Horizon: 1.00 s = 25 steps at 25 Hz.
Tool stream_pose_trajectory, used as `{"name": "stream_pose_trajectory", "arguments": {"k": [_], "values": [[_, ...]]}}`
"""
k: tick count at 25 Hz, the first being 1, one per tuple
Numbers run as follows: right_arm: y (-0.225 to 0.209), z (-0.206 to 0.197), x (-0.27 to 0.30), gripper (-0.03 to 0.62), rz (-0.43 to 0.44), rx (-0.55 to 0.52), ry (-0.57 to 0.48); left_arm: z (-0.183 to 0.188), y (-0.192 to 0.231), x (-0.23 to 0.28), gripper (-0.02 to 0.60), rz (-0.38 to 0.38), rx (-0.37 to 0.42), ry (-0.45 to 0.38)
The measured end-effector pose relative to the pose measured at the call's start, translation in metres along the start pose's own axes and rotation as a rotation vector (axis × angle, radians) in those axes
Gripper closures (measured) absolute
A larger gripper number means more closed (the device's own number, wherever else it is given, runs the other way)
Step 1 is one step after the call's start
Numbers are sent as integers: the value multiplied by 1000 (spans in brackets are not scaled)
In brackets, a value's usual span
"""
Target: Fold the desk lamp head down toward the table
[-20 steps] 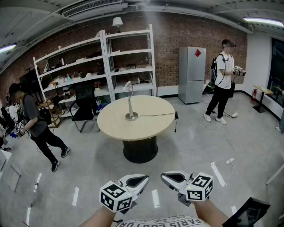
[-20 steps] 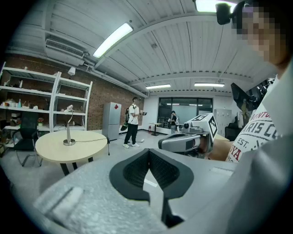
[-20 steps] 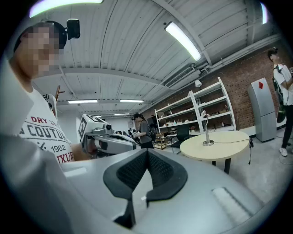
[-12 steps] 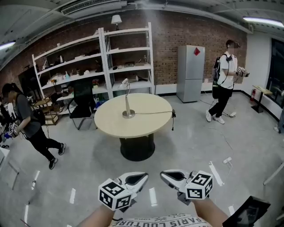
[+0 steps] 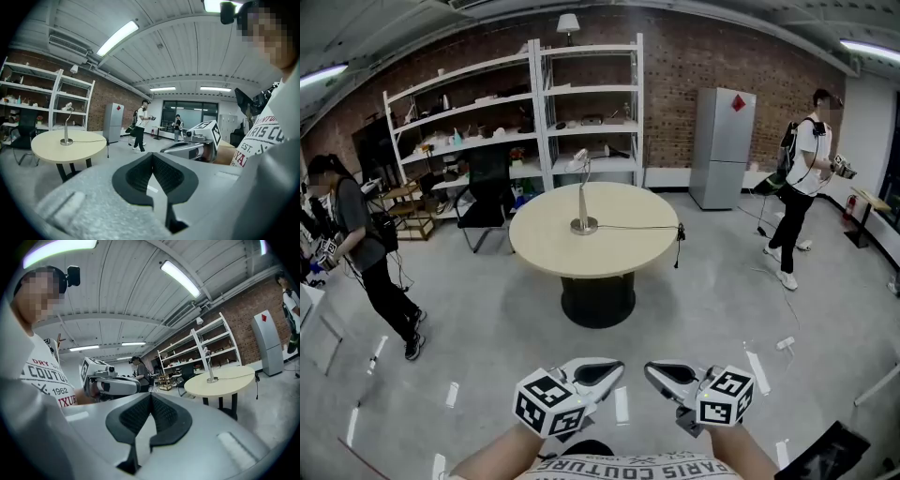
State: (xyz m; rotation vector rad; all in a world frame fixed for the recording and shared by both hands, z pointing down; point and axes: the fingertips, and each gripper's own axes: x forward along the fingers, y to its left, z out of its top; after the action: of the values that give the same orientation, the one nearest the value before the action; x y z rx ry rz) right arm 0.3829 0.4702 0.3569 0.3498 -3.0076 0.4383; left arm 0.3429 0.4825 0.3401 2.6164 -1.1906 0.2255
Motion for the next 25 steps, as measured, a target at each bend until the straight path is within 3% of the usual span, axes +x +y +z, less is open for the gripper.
{"name": "stream_pose_trajectory", "arguments": {"k": [7, 15, 25], "values": [[-30, -11, 15, 589, -20, 56, 2, -7, 33, 9, 580, 16, -43, -16], [-75, -6, 69, 589, -23, 62, 20, -15, 98, 26, 580, 7, -67, -1], [-165, 22, 197, 589, -58, 110, 40, 1, 261, 42, 580, -6, -131, 6]]}}
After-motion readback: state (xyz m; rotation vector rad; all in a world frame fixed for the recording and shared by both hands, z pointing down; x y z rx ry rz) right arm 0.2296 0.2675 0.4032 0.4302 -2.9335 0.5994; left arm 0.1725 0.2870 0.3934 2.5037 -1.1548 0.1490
